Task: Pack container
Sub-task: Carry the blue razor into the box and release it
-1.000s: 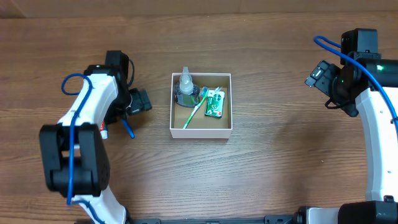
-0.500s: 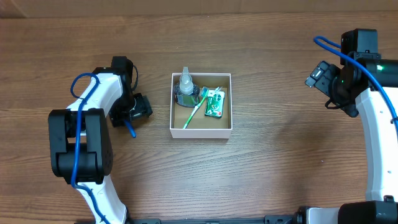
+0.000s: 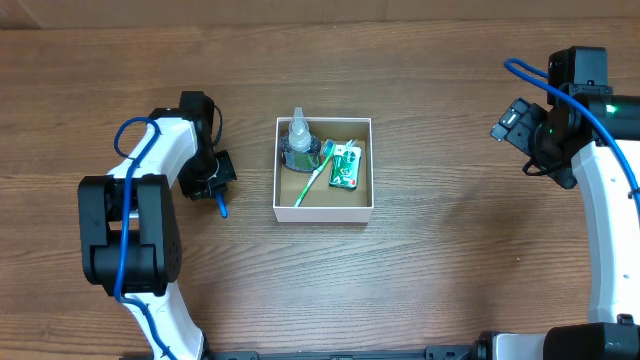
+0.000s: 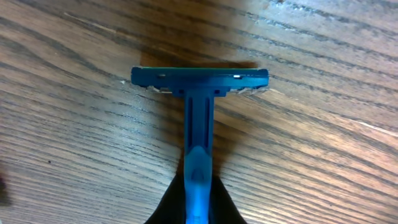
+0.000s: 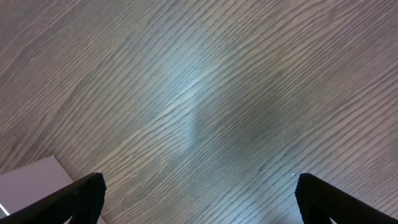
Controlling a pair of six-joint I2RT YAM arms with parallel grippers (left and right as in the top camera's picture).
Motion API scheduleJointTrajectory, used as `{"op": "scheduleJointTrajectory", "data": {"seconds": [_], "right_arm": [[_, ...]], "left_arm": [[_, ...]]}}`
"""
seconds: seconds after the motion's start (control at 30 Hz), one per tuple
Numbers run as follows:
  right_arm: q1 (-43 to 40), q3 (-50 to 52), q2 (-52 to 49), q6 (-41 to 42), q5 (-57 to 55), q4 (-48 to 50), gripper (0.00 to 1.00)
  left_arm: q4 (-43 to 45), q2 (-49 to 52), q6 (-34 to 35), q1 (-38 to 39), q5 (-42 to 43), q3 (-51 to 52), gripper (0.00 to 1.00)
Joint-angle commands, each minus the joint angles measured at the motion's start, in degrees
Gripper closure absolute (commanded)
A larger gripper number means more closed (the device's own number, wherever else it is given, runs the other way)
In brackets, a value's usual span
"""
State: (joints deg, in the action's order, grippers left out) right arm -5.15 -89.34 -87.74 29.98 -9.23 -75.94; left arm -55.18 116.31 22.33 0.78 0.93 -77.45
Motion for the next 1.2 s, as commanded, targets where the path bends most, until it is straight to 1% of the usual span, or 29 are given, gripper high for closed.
{"op": "scheduleJointTrajectory", "data": {"seconds": [0.0,0.13,0.27,0.4,0.5,0.67,0.73,0.87,0.93,1.03,1.17], "right_arm": [[0.0,0.1,0.1,0.0,-0.8,-0.1,0.00],[0.0,0.1,0.1,0.0,-0.8,-0.3,0.00],[0.0,0.1,0.1,0.0,-0.8,-0.5,0.00],[0.0,0.1,0.1,-0.2,-0.8,-0.5,0.00],[0.0,0.1,0.1,-0.4,-0.8,-0.5,0.00],[0.0,0.1,0.1,-0.4,-0.8,-0.5,0.00],[0.0,0.1,0.1,-0.4,-0.8,-0.5,0.00],[0.0,0.1,0.1,-0.4,-0.8,-0.5,0.00],[0.0,0.1,0.1,-0.4,-0.8,-0.5,0.00],[0.0,0.1,0.1,-0.4,-0.8,-0.6,0.00],[0.0,0.1,0.1,-0.4,-0.8,-0.9,0.00]], "left_arm": [[-0.2,1.7,-0.1,0.4,0.1,0.0,0.96],[-3.8,1.2,-0.5,0.4,0.0,-4.3,0.96],[-11.1,-1.3,-0.6,1.3,-1.7,-13.4,0.96],[-16.7,-6.4,-2.2,5.1,-5.9,-23.4,0.96],[-16.3,-11.3,-5.1,10.0,-6.0,-27.7,0.96],[-11.3,-16.5,-14.3,20.2,-7.5,-28.3,0.96],[-11.0,-16.3,-19.3,24.6,-7.3,-28.1,0.96],[-10.8,-14.5,-26.3,31.2,-6.9,-26.0,0.96],[-10.7,-12.6,-27.8,33.2,-7.8,-25.5,0.96],[-10.5,-8.2,-27.3,34.1,-8.2,-25.4,0.96],[-12.2,-2.0,-25.7,34.1,-3.6,-25.4,0.96]]}}
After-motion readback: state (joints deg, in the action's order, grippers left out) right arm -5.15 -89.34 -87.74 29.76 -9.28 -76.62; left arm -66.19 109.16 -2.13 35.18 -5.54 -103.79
